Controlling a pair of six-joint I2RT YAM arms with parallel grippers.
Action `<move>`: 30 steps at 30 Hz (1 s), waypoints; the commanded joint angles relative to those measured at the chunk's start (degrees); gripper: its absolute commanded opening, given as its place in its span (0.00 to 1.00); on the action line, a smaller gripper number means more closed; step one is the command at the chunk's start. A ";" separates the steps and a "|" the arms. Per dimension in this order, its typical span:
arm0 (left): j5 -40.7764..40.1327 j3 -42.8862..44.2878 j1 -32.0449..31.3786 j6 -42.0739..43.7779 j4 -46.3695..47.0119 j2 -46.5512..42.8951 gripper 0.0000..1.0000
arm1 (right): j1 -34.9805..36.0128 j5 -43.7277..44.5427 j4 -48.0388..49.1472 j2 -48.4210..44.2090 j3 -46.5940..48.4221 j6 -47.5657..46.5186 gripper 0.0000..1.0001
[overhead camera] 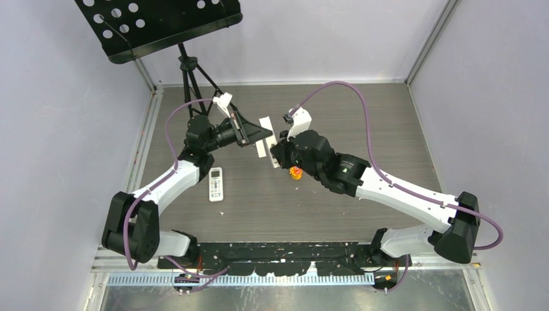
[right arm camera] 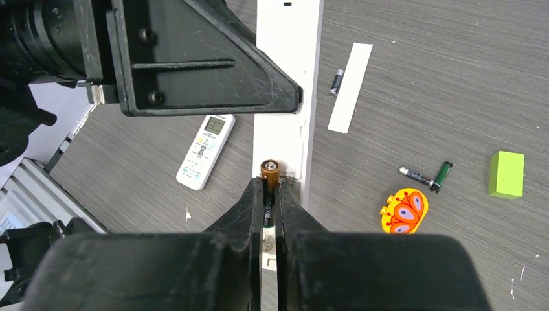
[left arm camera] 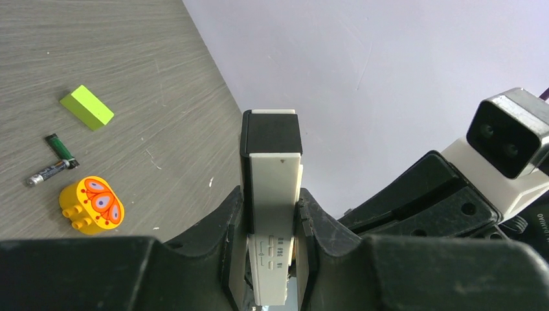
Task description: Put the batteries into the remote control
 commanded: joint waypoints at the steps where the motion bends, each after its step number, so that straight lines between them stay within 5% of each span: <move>1: 1.37 2.84 -0.22 -5.51 3.87 -0.81 0.00 | 0.36 -1.85 4.08 -1.21 -1.10 -2.04 0.06; 8: 1.83 3.02 -0.22 -7.86 6.17 0.04 0.00 | 0.49 -2.79 2.95 -2.22 -1.88 -1.98 0.23; 16: 1.84 3.02 -0.22 -7.30 6.31 0.33 0.00 | 0.43 -2.85 2.15 -3.46 -0.88 -0.69 0.26; 25: 0.61 2.60 -0.22 -4.94 5.72 -0.78 0.00 | 0.43 0.27 -0.52 -5.80 2.57 4.53 0.56; 30: -0.80 2.41 -0.22 -4.78 7.73 -1.16 0.00 | 0.42 0.54 -1.55 -7.99 3.58 9.38 0.65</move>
